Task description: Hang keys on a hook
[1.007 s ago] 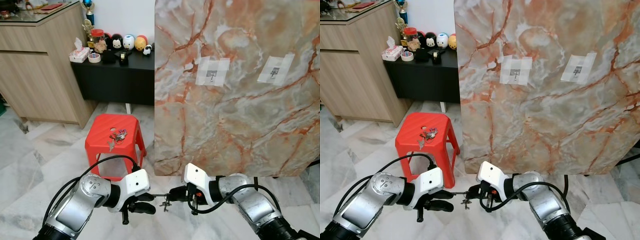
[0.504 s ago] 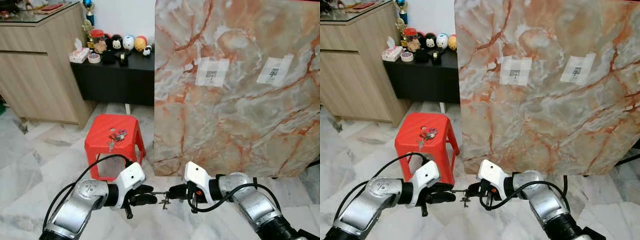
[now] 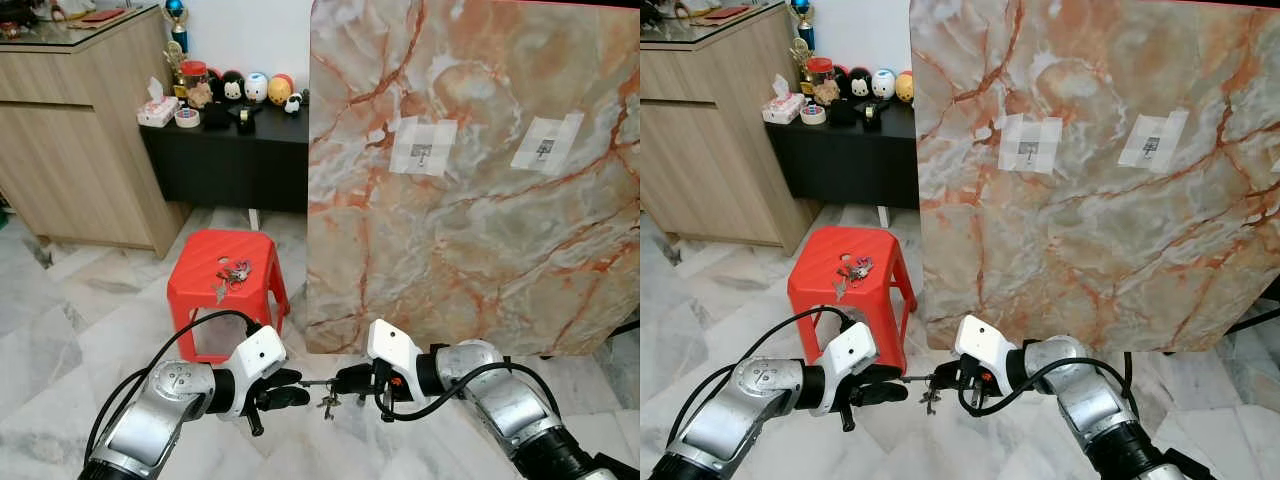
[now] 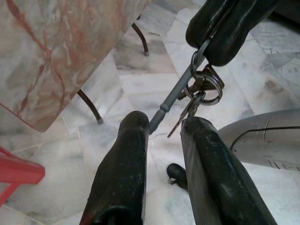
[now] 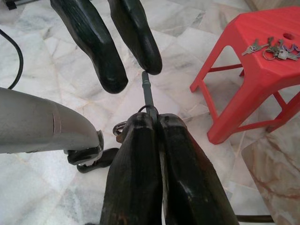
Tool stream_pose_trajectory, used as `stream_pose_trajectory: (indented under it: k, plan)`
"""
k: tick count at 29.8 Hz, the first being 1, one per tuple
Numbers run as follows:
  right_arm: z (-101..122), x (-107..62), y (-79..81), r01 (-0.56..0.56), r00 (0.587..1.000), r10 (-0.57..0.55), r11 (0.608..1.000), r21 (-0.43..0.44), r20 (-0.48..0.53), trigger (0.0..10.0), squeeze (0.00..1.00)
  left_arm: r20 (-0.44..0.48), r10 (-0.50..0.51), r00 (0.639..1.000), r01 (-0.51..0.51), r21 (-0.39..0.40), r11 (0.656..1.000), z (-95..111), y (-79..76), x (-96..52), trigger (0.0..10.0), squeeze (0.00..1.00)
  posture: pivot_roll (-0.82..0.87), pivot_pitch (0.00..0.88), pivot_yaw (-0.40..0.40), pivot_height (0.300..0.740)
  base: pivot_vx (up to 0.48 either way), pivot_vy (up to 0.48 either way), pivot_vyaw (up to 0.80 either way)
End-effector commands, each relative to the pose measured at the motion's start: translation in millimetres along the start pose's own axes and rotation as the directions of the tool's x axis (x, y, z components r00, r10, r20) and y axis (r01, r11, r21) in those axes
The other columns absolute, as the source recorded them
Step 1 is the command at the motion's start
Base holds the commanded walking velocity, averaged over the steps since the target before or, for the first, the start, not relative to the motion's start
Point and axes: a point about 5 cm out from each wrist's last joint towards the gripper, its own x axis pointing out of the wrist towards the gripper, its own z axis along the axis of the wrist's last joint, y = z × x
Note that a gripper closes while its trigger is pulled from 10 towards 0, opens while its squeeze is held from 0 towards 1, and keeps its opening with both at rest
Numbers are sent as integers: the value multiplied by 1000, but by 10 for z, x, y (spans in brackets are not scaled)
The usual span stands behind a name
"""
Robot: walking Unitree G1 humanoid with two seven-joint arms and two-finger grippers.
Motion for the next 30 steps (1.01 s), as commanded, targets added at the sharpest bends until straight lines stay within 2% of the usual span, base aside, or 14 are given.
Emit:
stream_pose_trajectory:
  k: [1, 8, 20, 30]
  plan:
    - [35, -13, -21, 2, 1000, -2, 1000, -5, 17, 0, 0, 8, -8, 1000, 8, 25, 1000, 43, 6, 34, 10000, 0, 54, 0, -89, 740, 0, 0, 0]
    - [36, -19, -19, -1, 1000, 1, 1000, -5, 17, 0, 0, 22, 15, 1000, -16, 35, 999, 64, 42, 57, 10000, 0, 48, 0, -91, 740, 0, 0, 0]
    - [63, -4, -31, 2, 1000, -2, 1000, -8, 24, 0, 0, -15, -24, 1000, 24, 55, 998, 2, -4, 96, 10000, 0, 51, 0, -92, 740, 0, 0, 0]
    - [61, 13, -19, -1, 1000, 1, 1000, -4, 26, 0, 0, -5, -59, 998, 59, 52, 997, 14, -34, 135, 10000, 0, 48, 0, -89, 740, 0, 0, 0]
